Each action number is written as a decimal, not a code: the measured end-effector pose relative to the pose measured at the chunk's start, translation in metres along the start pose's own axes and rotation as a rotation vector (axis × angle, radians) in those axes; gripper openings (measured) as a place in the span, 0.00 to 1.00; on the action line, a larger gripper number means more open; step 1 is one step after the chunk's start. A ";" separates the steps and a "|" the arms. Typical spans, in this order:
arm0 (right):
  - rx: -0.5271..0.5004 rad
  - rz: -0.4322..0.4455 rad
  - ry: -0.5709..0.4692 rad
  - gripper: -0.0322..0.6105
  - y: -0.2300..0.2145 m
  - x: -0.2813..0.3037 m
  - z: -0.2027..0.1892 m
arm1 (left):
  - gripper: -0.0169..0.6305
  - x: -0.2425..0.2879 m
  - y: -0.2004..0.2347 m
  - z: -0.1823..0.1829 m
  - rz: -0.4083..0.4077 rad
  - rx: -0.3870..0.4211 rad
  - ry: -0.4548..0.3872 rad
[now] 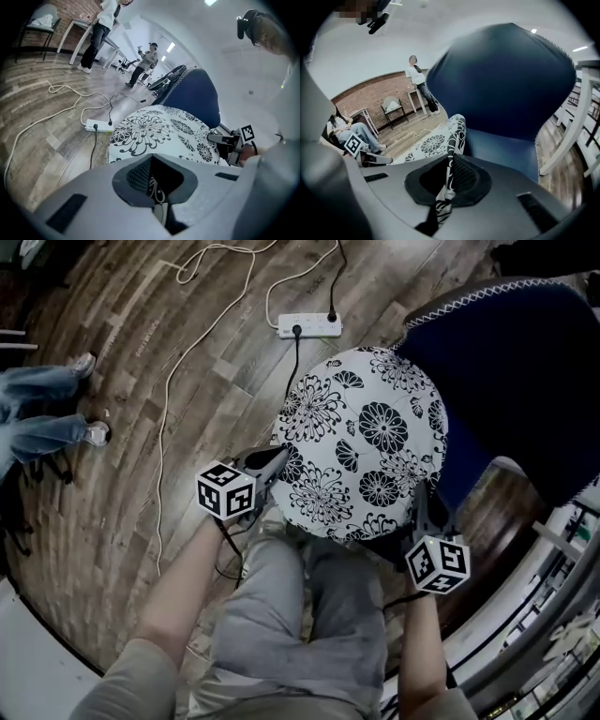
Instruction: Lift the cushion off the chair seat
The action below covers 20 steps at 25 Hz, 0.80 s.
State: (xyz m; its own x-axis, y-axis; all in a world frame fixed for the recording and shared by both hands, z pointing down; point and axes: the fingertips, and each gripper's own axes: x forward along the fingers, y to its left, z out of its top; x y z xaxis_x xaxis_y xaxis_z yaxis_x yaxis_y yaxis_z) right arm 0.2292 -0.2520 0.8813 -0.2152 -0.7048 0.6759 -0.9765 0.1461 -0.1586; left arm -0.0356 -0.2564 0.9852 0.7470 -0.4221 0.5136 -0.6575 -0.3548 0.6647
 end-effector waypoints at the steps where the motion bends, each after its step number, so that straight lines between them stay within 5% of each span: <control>1: -0.014 0.012 -0.013 0.06 0.007 -0.006 0.009 | 0.03 -0.005 -0.006 0.006 0.010 0.013 -0.008; 13: -0.061 0.175 -0.155 0.06 0.107 -0.129 0.133 | 0.03 -0.097 -0.143 0.086 0.078 0.135 -0.066; 20: -0.209 0.256 -0.251 0.06 0.151 -0.235 0.238 | 0.03 -0.162 -0.241 0.128 0.068 0.203 -0.086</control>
State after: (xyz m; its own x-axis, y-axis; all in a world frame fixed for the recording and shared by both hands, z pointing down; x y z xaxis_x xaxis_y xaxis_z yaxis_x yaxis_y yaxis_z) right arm 0.1356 -0.2294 0.5269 -0.4669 -0.7712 0.4327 -0.8789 0.4585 -0.1314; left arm -0.0114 -0.2094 0.6724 0.6947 -0.5173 0.4999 -0.7191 -0.4797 0.5028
